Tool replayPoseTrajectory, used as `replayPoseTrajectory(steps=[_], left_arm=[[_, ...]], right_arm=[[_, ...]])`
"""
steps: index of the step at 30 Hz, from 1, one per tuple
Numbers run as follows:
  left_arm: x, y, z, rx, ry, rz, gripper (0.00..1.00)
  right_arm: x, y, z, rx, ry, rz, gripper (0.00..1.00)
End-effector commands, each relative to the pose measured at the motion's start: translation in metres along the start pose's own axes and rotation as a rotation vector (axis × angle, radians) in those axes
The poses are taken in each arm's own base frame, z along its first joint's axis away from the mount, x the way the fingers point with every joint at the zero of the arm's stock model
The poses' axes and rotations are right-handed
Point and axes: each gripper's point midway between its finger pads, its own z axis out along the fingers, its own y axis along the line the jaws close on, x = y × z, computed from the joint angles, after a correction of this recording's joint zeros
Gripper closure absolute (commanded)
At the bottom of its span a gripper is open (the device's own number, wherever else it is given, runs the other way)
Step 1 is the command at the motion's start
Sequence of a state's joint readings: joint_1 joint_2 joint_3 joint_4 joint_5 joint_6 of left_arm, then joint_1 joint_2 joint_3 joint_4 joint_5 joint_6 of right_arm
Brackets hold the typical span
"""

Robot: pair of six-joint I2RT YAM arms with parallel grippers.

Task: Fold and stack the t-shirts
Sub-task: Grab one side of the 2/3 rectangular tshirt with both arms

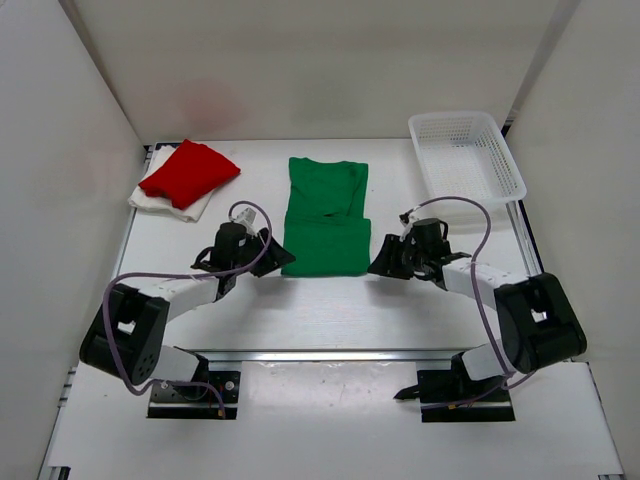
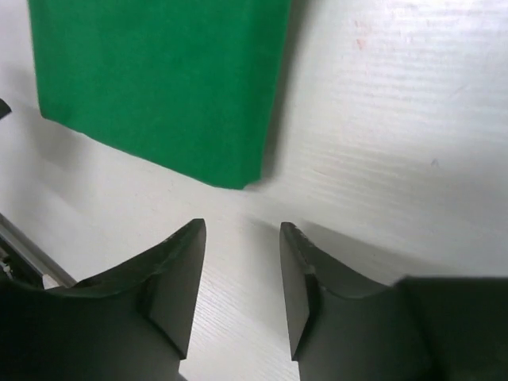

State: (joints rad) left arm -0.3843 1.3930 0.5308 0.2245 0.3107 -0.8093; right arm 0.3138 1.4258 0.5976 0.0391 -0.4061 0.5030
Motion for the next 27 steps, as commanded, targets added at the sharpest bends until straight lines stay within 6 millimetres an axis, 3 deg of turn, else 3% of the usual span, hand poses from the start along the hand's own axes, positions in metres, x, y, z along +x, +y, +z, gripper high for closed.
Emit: replayPoseTrajectory(steps=[1, 7, 9, 12, 14, 16, 20, 22, 27], left_arm=[[0.015, 0.047, -0.006, -0.154, 0.039, 0.006, 0.44], [0.028, 0.069, 0.009, -0.192, 0.098, -0.043, 0.49], [0.032, 0.071, 0.013, -0.193, 0.103, -0.05, 0.51], [0.032, 0.064, 0.021, -0.176, 0.11, -0.054, 0.55], [0.033, 0.065, 0.025, -0.187, 0.108, -0.045, 0.63], [0.027, 0.058, 0.028, -0.168, 0.096, -0.051, 0.78], [0.027, 0.052, 0.021, -0.178, 0.102, -0.019, 1.0], [0.029, 0.043, 0.015, -0.164, 0.108, -0.001, 1.0], [0.067, 0.053, -0.029, -0.189, 0.179, 0.042, 1.0]], right_arm=[[0.0, -0.003, 0.007, -0.027, 0.002, 0.008, 0.58], [0.003, -0.007, 0.028, -0.056, 0.047, 0.051, 0.55], [0.0, -0.006, 0.034, -0.066, 0.044, 0.057, 0.6], [-0.007, -0.002, 0.042, -0.087, 0.045, 0.061, 0.75], [-0.009, 0.001, 0.045, -0.093, 0.051, 0.065, 0.85], [-0.012, 0.005, 0.045, -0.104, 0.051, 0.058, 0.98], [-0.012, 0.014, 0.037, -0.109, 0.036, 0.037, 1.0], [-0.007, 0.019, 0.024, -0.109, 0.019, 0.029, 0.99], [0.057, 0.019, -0.004, -0.063, 0.08, 0.032, 1.0]])
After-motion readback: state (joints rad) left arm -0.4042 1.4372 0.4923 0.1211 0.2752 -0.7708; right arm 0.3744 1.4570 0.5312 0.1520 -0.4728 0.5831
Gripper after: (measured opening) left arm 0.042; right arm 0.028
